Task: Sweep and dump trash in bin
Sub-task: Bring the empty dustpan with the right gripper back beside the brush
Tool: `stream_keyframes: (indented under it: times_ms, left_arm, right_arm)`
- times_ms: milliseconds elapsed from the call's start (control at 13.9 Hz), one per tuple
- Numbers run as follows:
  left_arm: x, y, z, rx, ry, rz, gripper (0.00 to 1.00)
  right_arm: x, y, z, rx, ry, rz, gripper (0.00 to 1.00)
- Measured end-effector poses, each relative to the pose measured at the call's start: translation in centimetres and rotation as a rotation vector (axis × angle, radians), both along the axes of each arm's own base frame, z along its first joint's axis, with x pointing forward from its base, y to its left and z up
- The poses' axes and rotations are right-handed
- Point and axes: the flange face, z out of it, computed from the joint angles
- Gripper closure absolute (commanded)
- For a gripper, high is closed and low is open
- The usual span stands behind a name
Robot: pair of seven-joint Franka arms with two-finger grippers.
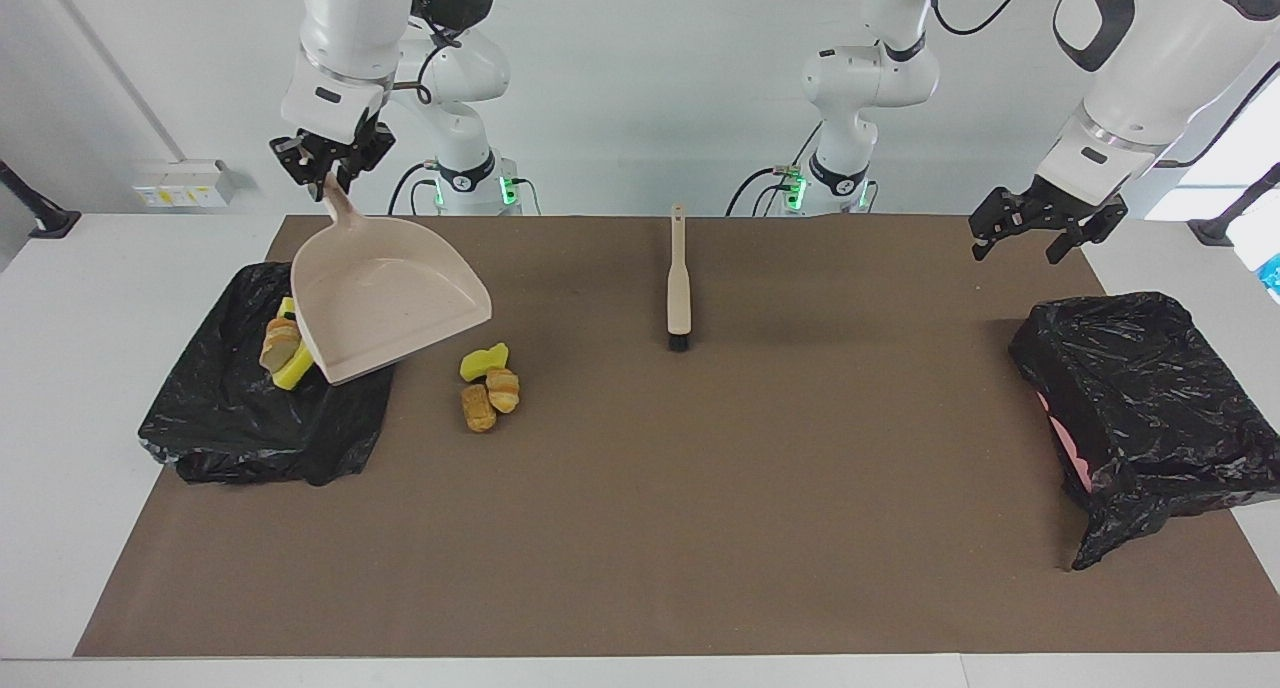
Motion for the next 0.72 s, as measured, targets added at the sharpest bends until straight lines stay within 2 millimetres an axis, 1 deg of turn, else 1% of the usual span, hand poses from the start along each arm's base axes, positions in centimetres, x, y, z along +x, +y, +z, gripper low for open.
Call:
stream_keyframes:
  times_ms: [143,215,359,430,574,717]
  left_arm:
    - [0.0,-0.1,0.1,0.000,-0.001,-0.001,0.00]
    - [0.0,-0.1,0.1,0.000,-0.002,-0.001,0.00]
    - [-0.1,0.0,0.1,0.000,-0.002,-0.001,0.00]
    - [-0.1,0.0,0.1,0.000,-0.002,-0.001,0.00]
    - [-0.1,0.0,0.1,0.000,-0.002,-0.001,0.00]
    - [-0.1,0.0,0.1,0.000,-0.002,-0.001,0.00]
  right_arm:
    - [0.6,4.6,-2.7,0.006,-0.030,-0.140,1.00]
    - [1.3,7.3,-4.2,0.006,-0.053,-0.197,1.00]
    - [3.3,12.5,-7.1,0.044,-0.070,-0.286,1.00]
    - [4.7,14.9,-8.4,0.074,-0.077,-0.323,1.00]
    - [7.5,19.2,-11.3,0.148,-0.110,-0.406,1.00]
    - [9.6,23.0,-14.2,0.216,-0.143,-0.489,1.00]
